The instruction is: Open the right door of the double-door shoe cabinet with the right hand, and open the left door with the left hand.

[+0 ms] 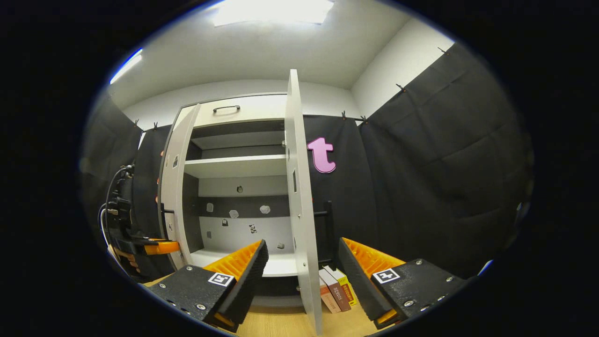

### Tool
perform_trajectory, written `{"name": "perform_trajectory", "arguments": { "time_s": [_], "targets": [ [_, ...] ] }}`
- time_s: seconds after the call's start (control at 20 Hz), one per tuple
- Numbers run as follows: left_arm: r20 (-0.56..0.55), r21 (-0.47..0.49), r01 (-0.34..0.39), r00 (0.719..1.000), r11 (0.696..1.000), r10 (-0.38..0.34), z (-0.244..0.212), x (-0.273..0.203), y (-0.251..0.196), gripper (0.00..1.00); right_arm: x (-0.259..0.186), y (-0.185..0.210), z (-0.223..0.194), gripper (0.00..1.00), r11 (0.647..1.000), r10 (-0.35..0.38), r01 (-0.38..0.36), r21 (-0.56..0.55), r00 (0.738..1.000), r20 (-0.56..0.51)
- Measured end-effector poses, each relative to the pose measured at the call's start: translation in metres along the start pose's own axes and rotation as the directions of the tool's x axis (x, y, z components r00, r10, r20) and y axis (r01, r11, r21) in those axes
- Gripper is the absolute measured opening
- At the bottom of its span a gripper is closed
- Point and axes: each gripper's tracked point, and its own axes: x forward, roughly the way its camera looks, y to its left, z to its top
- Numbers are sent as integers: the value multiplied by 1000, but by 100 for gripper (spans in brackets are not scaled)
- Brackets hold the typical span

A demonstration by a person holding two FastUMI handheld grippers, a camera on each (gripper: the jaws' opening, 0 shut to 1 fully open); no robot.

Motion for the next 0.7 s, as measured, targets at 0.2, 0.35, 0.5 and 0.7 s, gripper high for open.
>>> {"name": "perform_trajectory", "arguments": {
  "time_s": [0.2,0.35,0.5,0.7],
  "targets": [
    [10,-4,21,1000,1000,-21,2,-8,3,9,1,6,-6,92,1000,2,-2,-11,1000,-13],
    [16,3,29,999,1000,-29,2,-13,8,9,3,16,-13,92,1000,16,-16,3,999,-28],
    [27,-10,43,999,999,-43,2,-19,10,9,8,26,-17,92,1000,25,-25,1,999,-37],
    [43,-21,77,996,997,-76,4,-26,13,9,12,41,-26,92,999,45,-46,-16,998,-54]
  ]
}}
